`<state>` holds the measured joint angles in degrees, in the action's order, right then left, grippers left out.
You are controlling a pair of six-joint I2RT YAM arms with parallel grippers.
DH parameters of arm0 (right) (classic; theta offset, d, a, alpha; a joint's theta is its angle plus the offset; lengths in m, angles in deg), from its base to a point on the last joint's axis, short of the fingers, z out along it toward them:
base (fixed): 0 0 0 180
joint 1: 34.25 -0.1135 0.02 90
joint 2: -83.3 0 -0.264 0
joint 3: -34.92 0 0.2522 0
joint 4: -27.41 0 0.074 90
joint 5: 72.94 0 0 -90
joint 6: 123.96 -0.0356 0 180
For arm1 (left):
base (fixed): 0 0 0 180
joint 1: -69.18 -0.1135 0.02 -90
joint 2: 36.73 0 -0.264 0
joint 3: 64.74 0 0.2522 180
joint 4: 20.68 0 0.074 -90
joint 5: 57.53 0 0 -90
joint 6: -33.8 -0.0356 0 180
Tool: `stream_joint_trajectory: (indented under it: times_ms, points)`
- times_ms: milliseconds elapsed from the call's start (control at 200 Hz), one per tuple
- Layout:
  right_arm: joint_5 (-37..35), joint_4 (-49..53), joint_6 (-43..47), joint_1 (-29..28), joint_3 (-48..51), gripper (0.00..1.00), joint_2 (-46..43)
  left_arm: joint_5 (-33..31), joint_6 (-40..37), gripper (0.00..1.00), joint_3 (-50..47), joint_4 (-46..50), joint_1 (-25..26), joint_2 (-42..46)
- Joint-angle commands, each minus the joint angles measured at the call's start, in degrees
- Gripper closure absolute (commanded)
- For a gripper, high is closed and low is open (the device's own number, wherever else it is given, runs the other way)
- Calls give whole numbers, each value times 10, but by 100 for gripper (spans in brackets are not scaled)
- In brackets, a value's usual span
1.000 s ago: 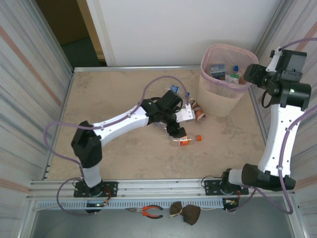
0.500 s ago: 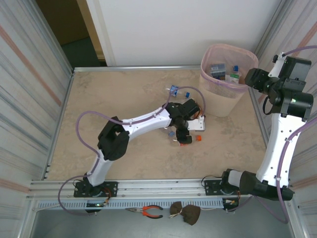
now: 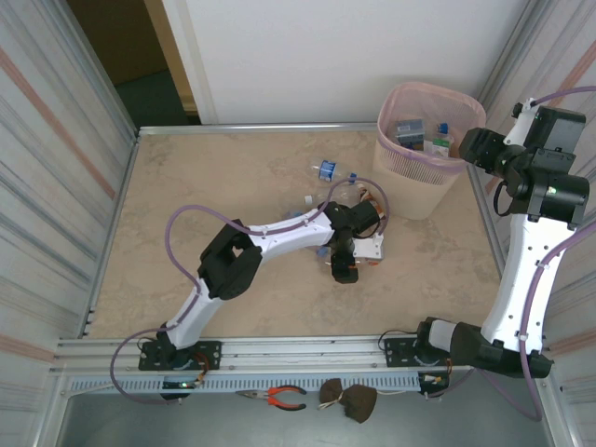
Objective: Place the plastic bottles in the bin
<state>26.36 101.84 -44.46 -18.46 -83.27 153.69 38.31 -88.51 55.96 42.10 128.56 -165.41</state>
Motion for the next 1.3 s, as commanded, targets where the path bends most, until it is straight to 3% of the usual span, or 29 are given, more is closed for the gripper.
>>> stream_joint_trajectory:
  times_ms: [0, 646, 847, 1087, 1297]
  points:
    - [13, -12, -14, 3, 6, 28, -10, -1, 1, 14, 6, 21, 6, -15]
    - [14, -11, -15, 3, 4, 28, -21, 6, 6, 39, 2, 14, 13, -14]
    - [18, -12, -16, 3, 1, 29, -30, 8, 8, 42, 1, 14, 12, 6]
    - [49, -37, -21, 3, 16, 29, -56, 33, 22, 45, -15, -22, 9, 78]
    - [132, -151, -29, 2, 96, 29, -126, 98, 59, 46, -55, -93, -17, 185]
